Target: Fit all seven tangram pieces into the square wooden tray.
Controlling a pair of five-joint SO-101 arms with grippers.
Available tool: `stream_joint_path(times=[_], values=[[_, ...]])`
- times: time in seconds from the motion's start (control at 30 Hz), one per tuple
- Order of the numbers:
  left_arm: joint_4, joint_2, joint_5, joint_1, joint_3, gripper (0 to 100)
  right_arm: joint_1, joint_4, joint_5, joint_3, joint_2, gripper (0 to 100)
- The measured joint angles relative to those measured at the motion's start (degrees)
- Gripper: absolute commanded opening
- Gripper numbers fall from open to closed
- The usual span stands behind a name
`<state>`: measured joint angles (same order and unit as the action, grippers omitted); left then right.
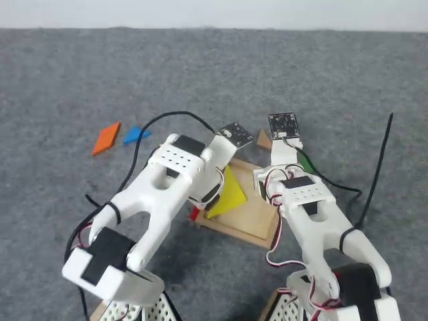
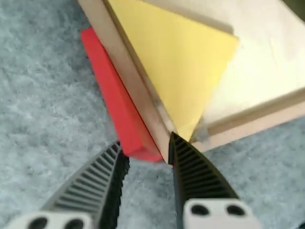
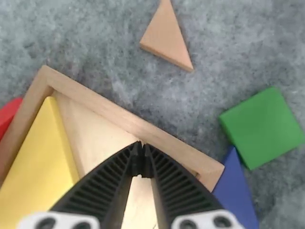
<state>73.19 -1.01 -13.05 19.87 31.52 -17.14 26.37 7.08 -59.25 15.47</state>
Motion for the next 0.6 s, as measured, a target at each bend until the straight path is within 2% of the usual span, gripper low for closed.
stream_joint_path(times=[0.13,0.37,0.6], values=[[-3.4,0.0,0.1,-0.8,1.1,11,0.0,0.0,0.0,0.0,0.0,0.6],[-4.8,0.8,1.6,-1.1,1.1,1,0.0,0.0,0.0,0.0,0.0,0.6],[-6.8,0.8,2.6,-1.2,1.8,1,0.0,0.0,0.0,0.0,0.0,0.6]])
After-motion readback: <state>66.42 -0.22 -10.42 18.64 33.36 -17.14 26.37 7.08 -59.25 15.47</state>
